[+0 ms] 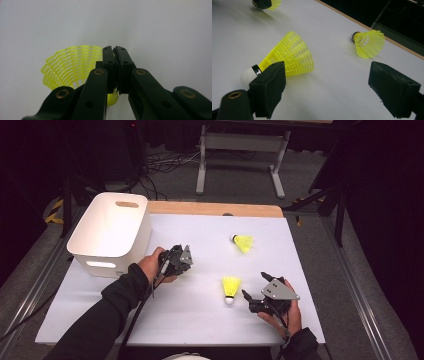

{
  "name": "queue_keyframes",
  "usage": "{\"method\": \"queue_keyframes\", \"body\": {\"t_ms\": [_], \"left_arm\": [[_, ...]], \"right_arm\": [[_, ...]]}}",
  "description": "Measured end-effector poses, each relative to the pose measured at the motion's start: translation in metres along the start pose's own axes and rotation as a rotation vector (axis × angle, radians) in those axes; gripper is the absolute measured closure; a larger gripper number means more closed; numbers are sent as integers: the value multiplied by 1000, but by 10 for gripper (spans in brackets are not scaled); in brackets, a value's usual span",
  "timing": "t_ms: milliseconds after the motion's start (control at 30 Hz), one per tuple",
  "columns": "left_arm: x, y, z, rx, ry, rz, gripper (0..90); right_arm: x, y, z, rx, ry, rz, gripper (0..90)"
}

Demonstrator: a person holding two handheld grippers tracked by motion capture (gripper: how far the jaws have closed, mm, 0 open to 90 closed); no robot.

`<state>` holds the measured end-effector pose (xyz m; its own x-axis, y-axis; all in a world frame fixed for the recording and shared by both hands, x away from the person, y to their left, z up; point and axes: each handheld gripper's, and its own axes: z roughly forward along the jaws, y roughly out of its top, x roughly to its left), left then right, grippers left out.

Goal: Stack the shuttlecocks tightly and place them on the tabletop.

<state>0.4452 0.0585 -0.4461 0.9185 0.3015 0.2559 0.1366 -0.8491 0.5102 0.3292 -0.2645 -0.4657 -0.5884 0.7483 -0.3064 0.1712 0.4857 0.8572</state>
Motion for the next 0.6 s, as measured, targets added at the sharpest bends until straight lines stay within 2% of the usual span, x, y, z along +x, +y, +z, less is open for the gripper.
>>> {"method": "queue_keyframes", "body": {"t_ms": [333,400,600], "left_arm": [[-3,4,5,-38,-47,-6,821],[-5,6,7,-28,-40,12,840],[-9,11,12,-8,-35,28,868]], "right_arm": [[-2,-1,-2,-8,-19,7,157],[-1,-1,-1,-6,-16,5,157],[0,0,0,4,-10,-1,157]]}}
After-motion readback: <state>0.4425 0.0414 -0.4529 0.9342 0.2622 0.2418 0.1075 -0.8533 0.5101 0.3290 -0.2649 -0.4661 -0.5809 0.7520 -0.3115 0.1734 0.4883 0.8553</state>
